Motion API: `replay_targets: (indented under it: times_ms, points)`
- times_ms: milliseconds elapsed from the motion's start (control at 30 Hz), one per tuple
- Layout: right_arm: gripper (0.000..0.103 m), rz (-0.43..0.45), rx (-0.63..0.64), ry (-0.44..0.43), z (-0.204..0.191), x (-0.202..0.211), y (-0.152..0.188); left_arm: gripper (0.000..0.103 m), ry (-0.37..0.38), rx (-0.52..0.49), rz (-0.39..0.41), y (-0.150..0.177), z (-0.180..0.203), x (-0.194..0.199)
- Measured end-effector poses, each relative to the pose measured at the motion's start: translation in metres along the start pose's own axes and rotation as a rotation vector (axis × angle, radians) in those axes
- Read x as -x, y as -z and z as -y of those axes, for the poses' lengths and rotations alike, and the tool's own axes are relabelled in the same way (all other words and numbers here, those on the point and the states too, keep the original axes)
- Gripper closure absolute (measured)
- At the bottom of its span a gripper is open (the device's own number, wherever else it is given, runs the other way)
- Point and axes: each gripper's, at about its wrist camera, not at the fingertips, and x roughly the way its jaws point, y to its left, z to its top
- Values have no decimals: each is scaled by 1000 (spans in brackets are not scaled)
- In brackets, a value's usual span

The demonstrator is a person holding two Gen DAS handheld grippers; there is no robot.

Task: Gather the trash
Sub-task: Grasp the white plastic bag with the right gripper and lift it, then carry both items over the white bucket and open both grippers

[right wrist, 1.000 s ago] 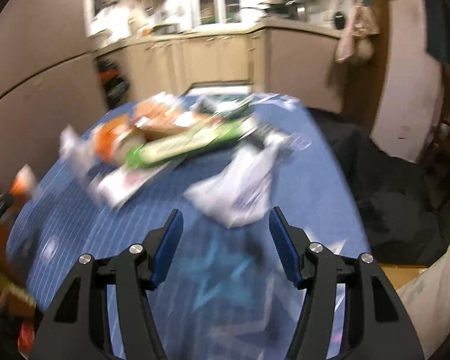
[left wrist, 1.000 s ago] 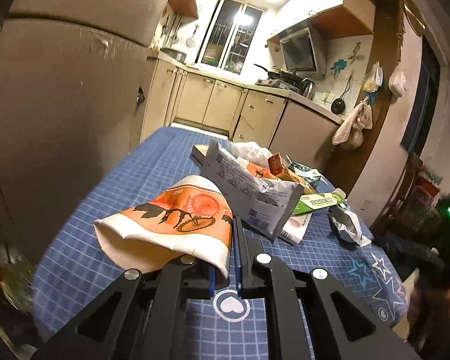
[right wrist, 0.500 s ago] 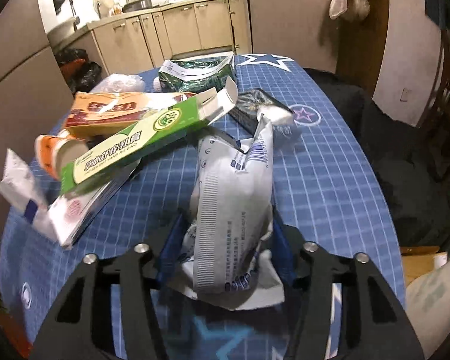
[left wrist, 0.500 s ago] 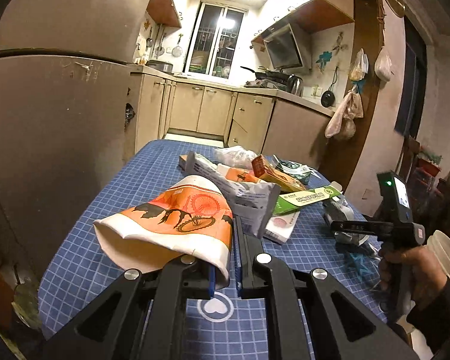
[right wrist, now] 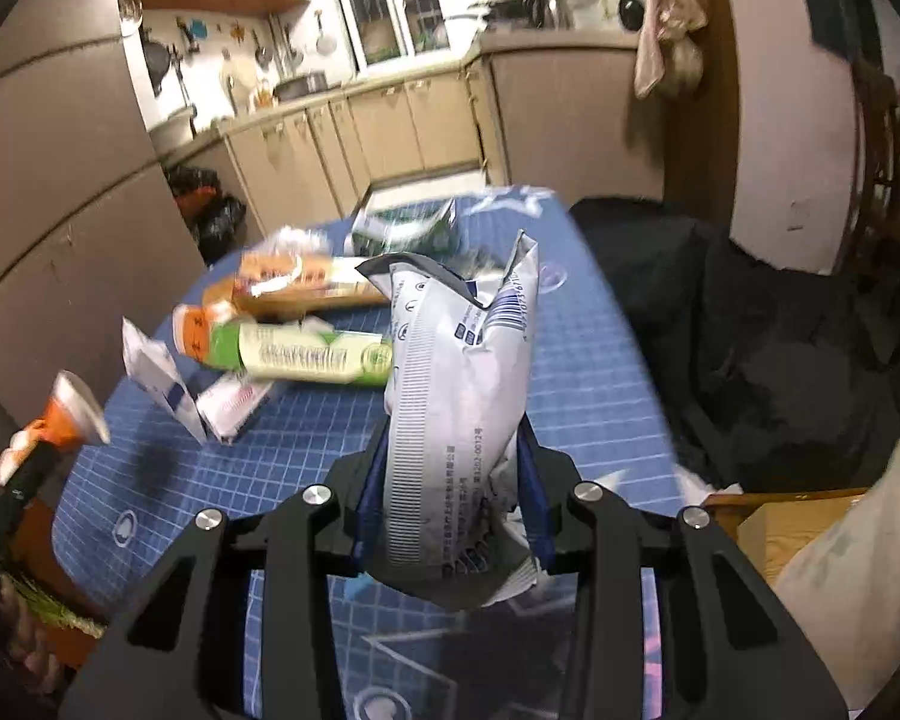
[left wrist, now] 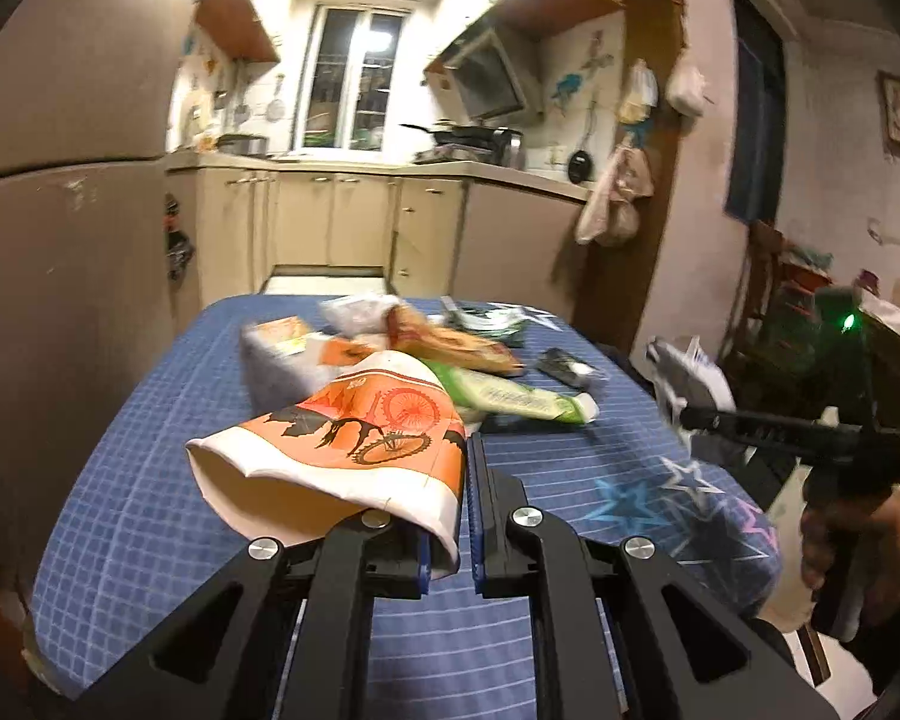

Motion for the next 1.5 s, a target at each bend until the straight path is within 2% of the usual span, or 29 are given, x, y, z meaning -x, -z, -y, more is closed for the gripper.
replay_targets:
  times_ms: [233,433,633,833,933,1133,1333,1500]
  points:
    - [67,86,13,43,22,56,3,92,94,-117,12,-14,58,-10]
    - [67,161,-23,135,57,111,15,92,234,-214,30,-29,128,-24]
    - [67,208,-109,285,115,164,32,92,392,-314,28,-35,222,-44]
    - [67,221,-198,434,170,198,57,92,497,-429,31,-28,309,-62]
    - [67,218,-224,492,188,206,66,92,547,-481,28,-22,359,-75]
    - [67,194,-260,591,228,217,81,92,614,-554,16,-13,430,-100]
    - [67,165,-275,625,254,219,91,92,661,-607,-7,-2,472,-113]
    - [66,141,-283,624,263,210,91,92,667,-648,-24,7,489,-121]
